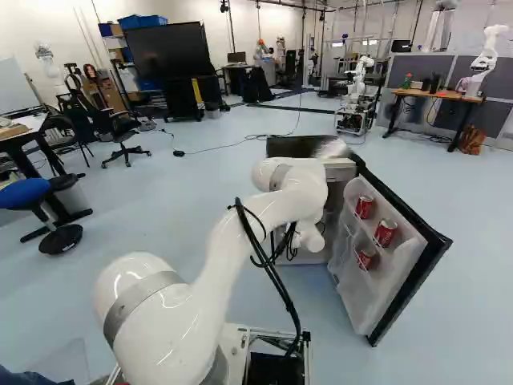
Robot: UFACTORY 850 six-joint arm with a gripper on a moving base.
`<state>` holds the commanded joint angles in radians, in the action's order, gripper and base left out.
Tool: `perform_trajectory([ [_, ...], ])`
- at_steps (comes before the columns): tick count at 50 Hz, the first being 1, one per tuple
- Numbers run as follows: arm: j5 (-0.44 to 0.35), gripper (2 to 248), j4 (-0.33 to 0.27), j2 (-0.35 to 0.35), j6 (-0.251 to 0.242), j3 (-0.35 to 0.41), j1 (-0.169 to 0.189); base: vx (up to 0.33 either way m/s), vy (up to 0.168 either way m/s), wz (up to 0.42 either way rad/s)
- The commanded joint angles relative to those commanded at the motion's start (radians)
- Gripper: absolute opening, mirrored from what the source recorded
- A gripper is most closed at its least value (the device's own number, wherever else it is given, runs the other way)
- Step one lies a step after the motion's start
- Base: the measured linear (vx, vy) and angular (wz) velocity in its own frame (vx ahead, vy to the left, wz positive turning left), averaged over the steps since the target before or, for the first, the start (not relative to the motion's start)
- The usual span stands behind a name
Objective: Grab a drink from the fridge
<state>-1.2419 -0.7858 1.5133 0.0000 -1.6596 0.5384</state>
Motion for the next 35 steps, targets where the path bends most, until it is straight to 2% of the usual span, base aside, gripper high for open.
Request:
perform_trajectory([
  [35, 0.000, 247, 0.000, 0.060, 0.000, -0.115, -0.038, 0.000, 0.000, 0.000],
])
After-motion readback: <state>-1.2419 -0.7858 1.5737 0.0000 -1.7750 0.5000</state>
